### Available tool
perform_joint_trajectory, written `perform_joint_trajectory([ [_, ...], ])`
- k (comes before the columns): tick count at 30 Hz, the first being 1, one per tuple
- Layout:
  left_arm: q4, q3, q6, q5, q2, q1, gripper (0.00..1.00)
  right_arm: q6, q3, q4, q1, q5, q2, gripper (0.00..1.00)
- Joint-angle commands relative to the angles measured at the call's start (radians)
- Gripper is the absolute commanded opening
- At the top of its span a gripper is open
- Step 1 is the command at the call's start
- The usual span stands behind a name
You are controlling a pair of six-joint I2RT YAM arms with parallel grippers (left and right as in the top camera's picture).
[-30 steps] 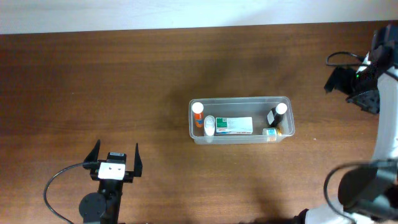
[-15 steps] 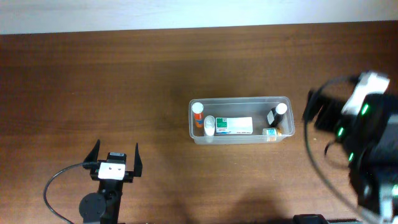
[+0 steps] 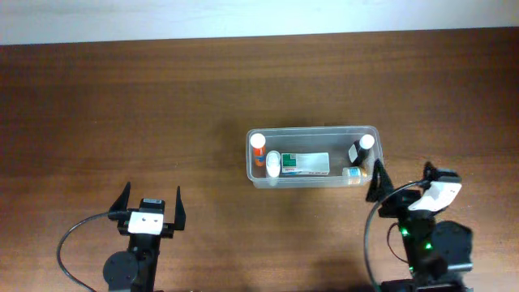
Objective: Pack container
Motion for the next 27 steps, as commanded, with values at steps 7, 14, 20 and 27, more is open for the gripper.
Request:
perform_joint_trajectory([
  [7,0.000,-0.005,0.012,0.014,-0.008,0.006,0.99,-0.057,-0.262,0.219,0.009,-0.131,-0.188,0.98],
  [14,0.000,-0.005,0.012,0.014,-0.008,0.006,1.00,-0.116,-0.321,0.209,0.009,-0.154,-0.257,0.98],
  [20,0.000,-0.005,0.012,0.014,-0.008,0.006,1.00,-0.125,-0.339,0.128,0.009,-0.158,-0.257,0.98],
  [27,0.000,-0.005,0.012,0.014,-0.008,0.006,1.00,-0.125,-0.339,0.129,0.009,-0.158,-0.257,0.98],
])
